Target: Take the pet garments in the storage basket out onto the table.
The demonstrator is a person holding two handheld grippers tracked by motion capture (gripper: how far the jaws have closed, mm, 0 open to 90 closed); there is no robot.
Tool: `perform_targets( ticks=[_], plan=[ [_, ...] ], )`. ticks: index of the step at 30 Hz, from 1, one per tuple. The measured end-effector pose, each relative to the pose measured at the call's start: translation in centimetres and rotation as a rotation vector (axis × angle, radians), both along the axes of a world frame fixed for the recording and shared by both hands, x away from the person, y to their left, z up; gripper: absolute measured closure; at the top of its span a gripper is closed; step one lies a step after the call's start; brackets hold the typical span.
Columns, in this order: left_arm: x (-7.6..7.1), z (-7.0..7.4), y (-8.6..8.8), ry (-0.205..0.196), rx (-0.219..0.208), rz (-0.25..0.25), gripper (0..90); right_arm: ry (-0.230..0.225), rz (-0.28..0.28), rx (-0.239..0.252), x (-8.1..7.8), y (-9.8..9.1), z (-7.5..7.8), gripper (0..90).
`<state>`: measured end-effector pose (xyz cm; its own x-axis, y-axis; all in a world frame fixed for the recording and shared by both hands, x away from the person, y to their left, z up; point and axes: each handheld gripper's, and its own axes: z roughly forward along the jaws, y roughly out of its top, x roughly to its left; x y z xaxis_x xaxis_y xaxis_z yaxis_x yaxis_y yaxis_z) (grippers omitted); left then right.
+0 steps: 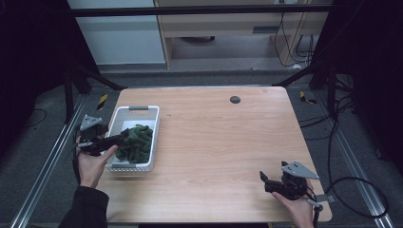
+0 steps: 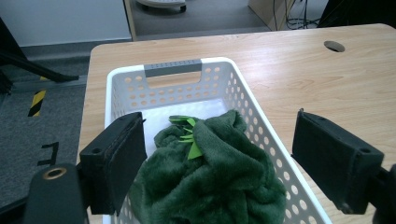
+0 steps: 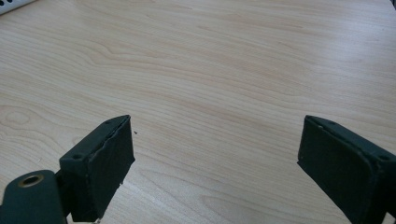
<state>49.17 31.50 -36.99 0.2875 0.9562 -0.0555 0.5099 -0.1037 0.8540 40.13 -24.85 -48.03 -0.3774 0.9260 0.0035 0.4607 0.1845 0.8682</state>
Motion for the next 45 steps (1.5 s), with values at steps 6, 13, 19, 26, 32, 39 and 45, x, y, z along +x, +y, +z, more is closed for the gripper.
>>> perform_targets(
  ticks=[6, 13, 19, 26, 32, 39, 45],
  plan=[
    [1.0, -0.5, -0.4, 0.027, 0.032, -0.006, 16.8, 0.009, 0.001, 0.006, 0.0, 0.0, 0.0, 10.0],
    [1.9, -1.2, -0.7, 0.063, 0.06, -0.009, 16.3, 0.014, 0.001, 0.005, 0.1, 0.1, -0.1, 9.6],
    [2.5, -1.7, -0.9, 0.091, 0.059, -0.02, 15.4, 0.012, 0.008, -0.002, 0.2, 0.2, -0.2, 9.2],
    [3.1, -2.4, -1.4, 0.12, 0.09, -0.027, 15.0, 0.026, 0.012, 0.005, 0.2, 0.3, -0.2, 8.7],
    [3.5, -2.9, -1.6, 0.147, 0.097, -0.032, 14.2, 0.025, 0.013, -0.002, 0.3, 0.2, -0.3, 8.5],
    [3.9, -3.3, -1.8, 0.175, 0.114, -0.048, 14.0, 0.034, 0.017, -0.004, 0.4, 0.3, -0.4, 8.1],
    [4.3, -3.7, -2.3, 0.197, 0.127, -0.056, 13.8, 0.042, 0.018, 0.003, 0.4, 0.3, -0.4, 7.9]
  ],
)
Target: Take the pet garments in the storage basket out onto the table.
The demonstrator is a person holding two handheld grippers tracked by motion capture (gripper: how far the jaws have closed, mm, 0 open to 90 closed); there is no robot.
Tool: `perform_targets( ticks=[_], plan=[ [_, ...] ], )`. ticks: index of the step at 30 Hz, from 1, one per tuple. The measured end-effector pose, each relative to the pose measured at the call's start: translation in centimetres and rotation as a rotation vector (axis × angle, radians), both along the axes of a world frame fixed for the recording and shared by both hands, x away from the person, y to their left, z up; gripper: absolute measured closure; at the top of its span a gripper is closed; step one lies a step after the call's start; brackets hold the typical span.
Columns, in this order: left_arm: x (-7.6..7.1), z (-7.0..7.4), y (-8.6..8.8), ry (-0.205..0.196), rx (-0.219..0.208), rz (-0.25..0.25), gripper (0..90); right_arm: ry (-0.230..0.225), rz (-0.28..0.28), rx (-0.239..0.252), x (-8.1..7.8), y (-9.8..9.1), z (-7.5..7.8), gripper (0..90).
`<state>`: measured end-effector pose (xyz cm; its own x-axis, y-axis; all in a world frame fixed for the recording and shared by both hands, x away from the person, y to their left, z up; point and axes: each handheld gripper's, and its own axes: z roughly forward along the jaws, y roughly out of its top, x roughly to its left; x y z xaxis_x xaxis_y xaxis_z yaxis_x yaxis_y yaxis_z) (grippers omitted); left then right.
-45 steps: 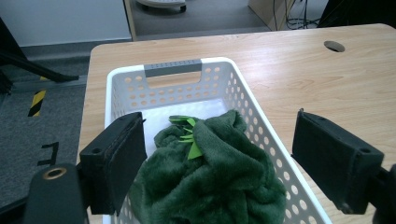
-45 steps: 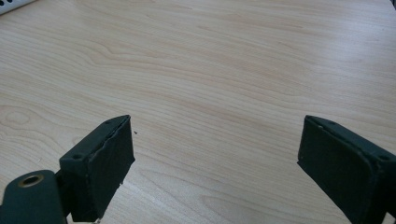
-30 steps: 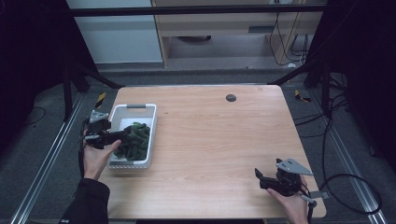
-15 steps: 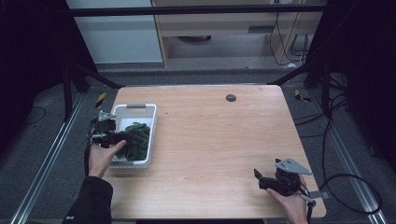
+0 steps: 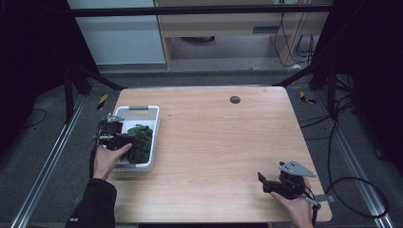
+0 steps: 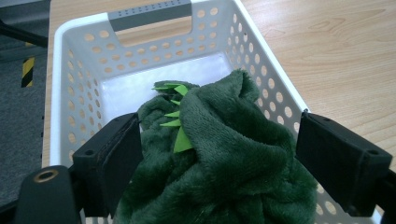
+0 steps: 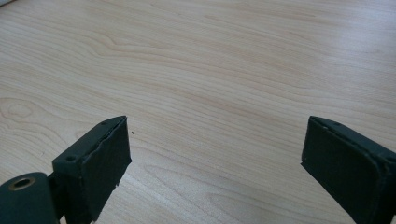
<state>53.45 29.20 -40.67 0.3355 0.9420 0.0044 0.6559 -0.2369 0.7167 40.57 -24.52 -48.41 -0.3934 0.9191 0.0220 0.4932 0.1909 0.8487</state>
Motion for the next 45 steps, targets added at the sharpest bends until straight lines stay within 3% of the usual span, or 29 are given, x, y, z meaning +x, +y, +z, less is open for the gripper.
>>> perform_targets(
  ticks=[28, 34, 45],
  plan=[
    [2.2, -2.7, -1.1, 0.125, 0.065, -0.004, 16.7, 0.03, 0.014, -0.001, 0.2, 0.1, -0.3, 6.3],
    [2.5, -3.1, -1.0, 0.174, 0.062, -0.005, 26.9, 0.033, 0.018, -0.007, 0.3, 0.1, -0.4, 6.3],
    [2.5, -3.8, -1.2, 0.245, 0.075, 0.005, 63.2, 0.037, 0.02, -0.005, 0.3, 0.1, -0.3, 6.3]
  ],
)
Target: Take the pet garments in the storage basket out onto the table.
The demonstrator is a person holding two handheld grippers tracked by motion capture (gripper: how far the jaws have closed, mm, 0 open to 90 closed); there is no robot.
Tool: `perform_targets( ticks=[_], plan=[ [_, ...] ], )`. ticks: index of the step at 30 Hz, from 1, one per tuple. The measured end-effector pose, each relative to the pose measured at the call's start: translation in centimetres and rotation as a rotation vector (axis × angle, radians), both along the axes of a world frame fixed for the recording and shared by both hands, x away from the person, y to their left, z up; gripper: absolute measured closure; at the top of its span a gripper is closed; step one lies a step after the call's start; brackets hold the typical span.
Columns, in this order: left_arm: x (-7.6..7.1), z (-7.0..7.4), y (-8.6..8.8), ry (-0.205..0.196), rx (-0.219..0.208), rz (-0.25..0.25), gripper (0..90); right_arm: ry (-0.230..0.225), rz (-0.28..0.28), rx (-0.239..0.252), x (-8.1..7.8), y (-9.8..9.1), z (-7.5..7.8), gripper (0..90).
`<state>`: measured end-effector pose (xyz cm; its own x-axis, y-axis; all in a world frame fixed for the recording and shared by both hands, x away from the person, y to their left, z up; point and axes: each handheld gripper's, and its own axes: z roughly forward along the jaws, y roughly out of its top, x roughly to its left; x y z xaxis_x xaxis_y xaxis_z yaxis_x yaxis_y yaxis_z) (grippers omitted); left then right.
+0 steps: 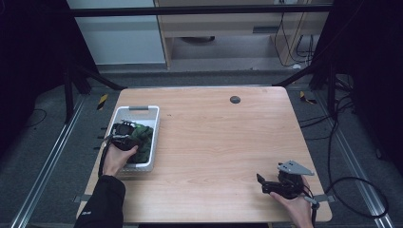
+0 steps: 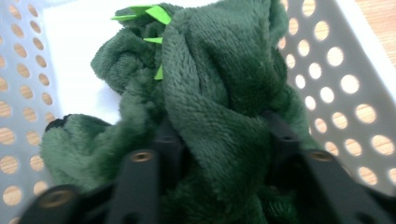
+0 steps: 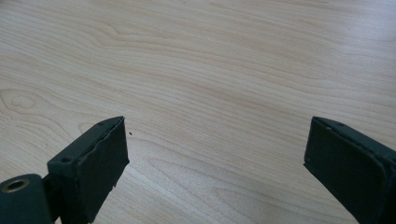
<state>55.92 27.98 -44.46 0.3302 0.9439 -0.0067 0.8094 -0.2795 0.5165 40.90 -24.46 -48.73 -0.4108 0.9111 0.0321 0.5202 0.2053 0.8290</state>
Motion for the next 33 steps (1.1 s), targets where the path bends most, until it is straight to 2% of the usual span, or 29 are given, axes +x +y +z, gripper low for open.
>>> perform_targets(
  ticks=[2, 7, 18, 25, 33],
  plan=[
    [0.0, 0.0, 0.1, 0.006, 0.003, 0.001, 72.6, 0.006, -0.002, 0.007, 0.0, 0.0, 0.1, 6.3],
    [-0.3, 0.4, 0.5, 0.003, 0.004, -0.01, 79.5, 0.006, 0.003, 0.001, 0.1, 0.0, 0.0, 6.4],
    [-1.4, 1.8, 1.4, -0.05, -0.035, 0.001, 81.6, 0.009, 0.002, 0.003, 0.0, 0.0, 0.0, 6.4],
    [-2.3, 3.9, 2.0, -0.105, -0.064, -0.009, 81.7, 0.005, 0.0, -0.001, 0.1, -0.1, 0.0, 6.4],
    [-3.1, 5.7, 2.5, -0.137, -0.078, -0.016, 81.7, 0.002, 0.002, -0.002, 0.0, 0.0, 0.0, 6.4]
  ],
)
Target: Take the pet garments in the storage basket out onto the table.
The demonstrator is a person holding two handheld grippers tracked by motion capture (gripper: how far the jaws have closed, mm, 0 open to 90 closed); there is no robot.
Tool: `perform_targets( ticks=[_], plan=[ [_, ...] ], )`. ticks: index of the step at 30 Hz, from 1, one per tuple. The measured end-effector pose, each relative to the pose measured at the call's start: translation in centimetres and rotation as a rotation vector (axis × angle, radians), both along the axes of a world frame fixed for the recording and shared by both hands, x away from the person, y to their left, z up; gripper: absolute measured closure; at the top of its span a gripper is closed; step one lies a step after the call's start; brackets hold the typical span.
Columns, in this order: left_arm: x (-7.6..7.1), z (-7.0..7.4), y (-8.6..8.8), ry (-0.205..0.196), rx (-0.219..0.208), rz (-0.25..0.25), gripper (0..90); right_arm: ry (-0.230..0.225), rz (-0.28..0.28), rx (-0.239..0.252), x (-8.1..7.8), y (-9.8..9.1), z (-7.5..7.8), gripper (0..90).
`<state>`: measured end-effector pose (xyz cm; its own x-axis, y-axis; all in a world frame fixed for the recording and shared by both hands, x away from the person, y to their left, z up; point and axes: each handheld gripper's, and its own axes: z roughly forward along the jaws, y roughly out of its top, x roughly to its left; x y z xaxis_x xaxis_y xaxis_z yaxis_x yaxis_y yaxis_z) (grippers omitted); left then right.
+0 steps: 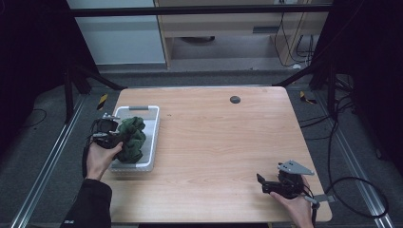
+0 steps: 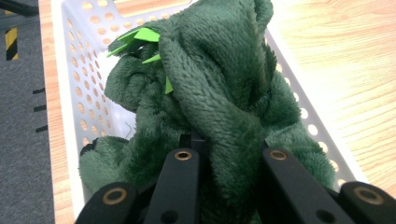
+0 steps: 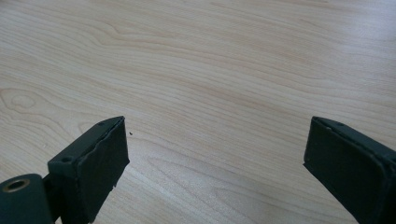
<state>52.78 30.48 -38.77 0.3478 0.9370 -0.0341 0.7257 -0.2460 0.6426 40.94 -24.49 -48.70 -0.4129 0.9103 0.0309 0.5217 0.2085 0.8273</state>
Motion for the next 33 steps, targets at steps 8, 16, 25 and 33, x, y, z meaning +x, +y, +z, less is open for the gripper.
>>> perform_targets(
  ticks=[8, 16, 25, 33],
  plan=[
    [-0.6, 1.2, 0.1, -0.032, -0.005, -0.014, 81.7, 0.003, -0.003, 0.001, -0.1, 0.0, 0.0, 6.4],
    [-1.4, 2.9, -0.1, -0.078, -0.011, -0.026, 81.7, -0.008, -0.001, -0.004, 0.0, 0.0, 0.0, 6.4],
    [-1.7, 4.0, -0.5, -0.099, -0.012, -0.041, 81.7, -0.013, -0.005, -0.002, -0.1, 0.0, 0.1, 6.4],
    [-1.9, 4.8, -1.0, -0.117, -0.017, -0.056, 81.7, -0.017, -0.005, -0.003, -0.1, 0.0, 0.2, 6.4]
  ],
)
